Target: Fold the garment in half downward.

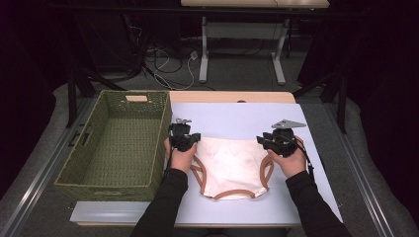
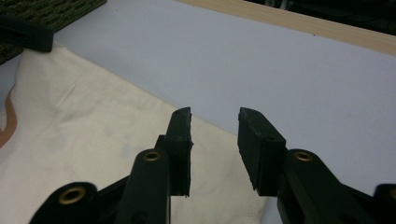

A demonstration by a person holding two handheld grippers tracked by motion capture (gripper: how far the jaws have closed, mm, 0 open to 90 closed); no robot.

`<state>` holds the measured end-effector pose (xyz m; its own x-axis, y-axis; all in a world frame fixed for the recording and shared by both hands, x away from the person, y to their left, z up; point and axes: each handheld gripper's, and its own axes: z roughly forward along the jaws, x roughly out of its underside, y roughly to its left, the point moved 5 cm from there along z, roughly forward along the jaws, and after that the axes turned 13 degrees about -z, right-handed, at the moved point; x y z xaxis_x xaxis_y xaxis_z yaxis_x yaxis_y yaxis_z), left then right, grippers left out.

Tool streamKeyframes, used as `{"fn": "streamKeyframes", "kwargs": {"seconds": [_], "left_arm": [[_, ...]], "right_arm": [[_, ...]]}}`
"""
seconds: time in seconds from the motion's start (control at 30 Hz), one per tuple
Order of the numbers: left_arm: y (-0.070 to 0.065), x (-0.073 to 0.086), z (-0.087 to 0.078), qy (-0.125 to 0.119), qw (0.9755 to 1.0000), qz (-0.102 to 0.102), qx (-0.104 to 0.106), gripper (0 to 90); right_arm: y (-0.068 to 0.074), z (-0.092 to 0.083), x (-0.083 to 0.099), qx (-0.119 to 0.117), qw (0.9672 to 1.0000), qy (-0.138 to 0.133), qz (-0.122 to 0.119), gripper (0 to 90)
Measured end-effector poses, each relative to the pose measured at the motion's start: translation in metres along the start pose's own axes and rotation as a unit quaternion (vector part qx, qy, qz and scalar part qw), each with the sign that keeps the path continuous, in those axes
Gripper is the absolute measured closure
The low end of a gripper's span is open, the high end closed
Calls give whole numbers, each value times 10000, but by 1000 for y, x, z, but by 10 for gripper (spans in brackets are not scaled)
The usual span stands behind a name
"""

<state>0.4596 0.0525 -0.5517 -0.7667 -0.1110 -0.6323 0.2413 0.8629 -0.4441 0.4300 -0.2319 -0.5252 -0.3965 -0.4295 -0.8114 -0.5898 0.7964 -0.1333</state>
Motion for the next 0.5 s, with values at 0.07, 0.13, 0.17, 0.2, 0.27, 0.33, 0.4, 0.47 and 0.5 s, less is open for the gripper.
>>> {"fn": "streamKeyframes", "kwargs": {"seconds": [0.07, 0.13, 0.17, 0.2, 0.27, 0.33, 0.4, 0.47, 0.5], "left_arm": [[0, 0, -1, -10, 10000, -3, 13, 880], [0, 0, -1, -20, 10000, -3, 23, 879], [-1, -1, -1, -27, 10000, -11, 24, 880], [-1, -1, -1, -29, 10000, -14, 24, 880], [-1, -1, -1, -34, 10000, -6, 25, 880], [-1, 0, -1, -30, 10000, 8, 20, 880], [-1, 0, -1, -16, 10000, 5, 33, 880], [0, 0, -1, -17, 10000, 4, 32, 880], [0, 0, -1, -39, 10000, 2, 31, 880]], "right_arm": [[2, -2, -2, -14, 10000, -56, -47, 611], [5, -3, -2, -58, 9999, -72, -71, 574], [7, -4, -2, -62, 9999, -76, -37, 550], [9, -4, -2, -89, 9999, -81, -8, 527], [12, -5, 0, -117, 9999, -77, -68, 493], [15, -6, 2, -145, 9998, -41, -152, 458], [20, -6, 3, -200, 9996, -60, -167, 422], [24, -6, 6, -229, 9995, -55, -197, 387], [25, -5, 7, -262, 9993, -60, -247, 380]]}}
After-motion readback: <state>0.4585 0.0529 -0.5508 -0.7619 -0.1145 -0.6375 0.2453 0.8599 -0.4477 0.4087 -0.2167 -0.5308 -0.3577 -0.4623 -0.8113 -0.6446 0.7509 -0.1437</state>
